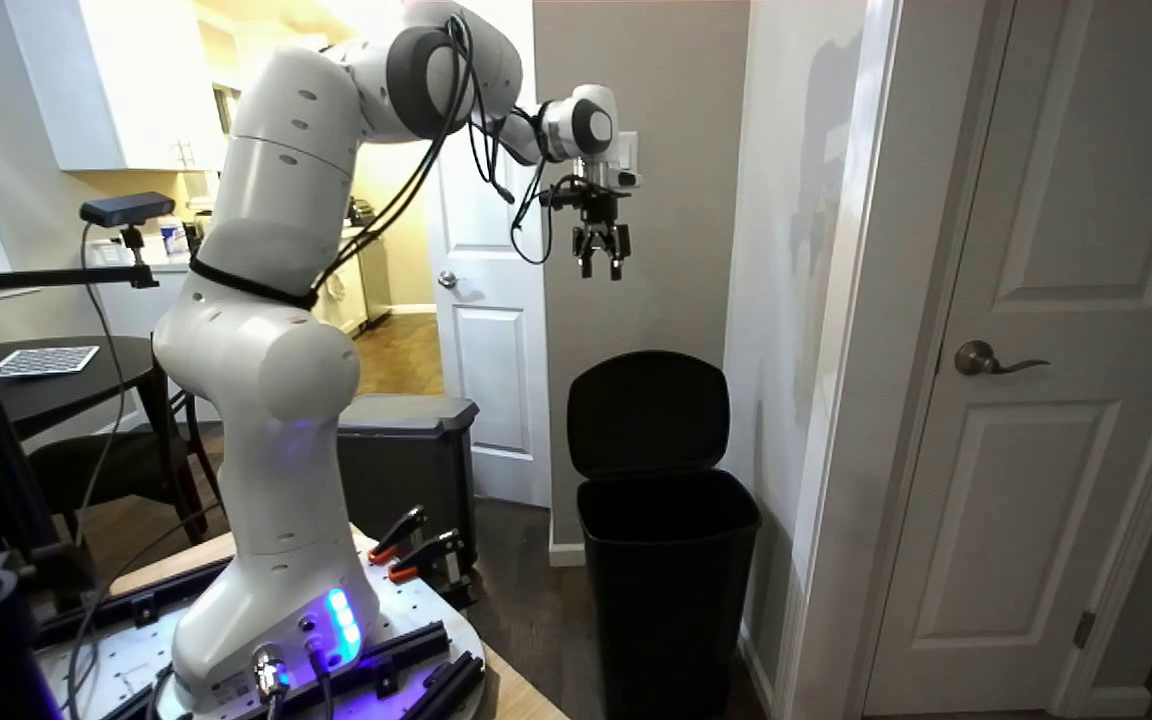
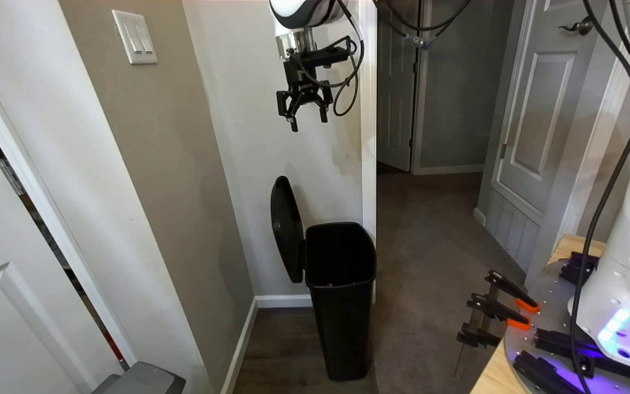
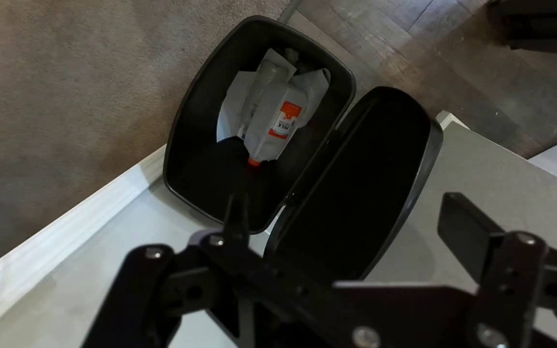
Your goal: Close the lid of the black bin
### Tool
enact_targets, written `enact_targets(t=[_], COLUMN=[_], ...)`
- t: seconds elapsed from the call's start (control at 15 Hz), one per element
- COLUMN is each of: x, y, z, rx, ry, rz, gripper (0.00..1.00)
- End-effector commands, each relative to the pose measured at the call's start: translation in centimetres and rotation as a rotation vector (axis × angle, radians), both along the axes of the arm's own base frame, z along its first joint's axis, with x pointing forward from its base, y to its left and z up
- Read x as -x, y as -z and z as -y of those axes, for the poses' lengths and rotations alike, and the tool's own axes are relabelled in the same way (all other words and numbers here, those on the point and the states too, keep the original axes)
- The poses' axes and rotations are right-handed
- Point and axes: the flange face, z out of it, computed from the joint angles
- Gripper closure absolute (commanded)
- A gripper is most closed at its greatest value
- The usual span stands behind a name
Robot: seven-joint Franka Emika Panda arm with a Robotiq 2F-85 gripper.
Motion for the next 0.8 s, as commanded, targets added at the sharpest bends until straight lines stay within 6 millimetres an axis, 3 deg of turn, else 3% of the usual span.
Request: enact_targets(t=[0.0,0.73], x=[-0.11,-0.69], y=[-0.04,0.22], z=[-0.06,-0.15], rx=[0.0,0.0], ry=[0.0,-0.002], rz=[-0.001,-0.018], gripper=[0.0,0.0])
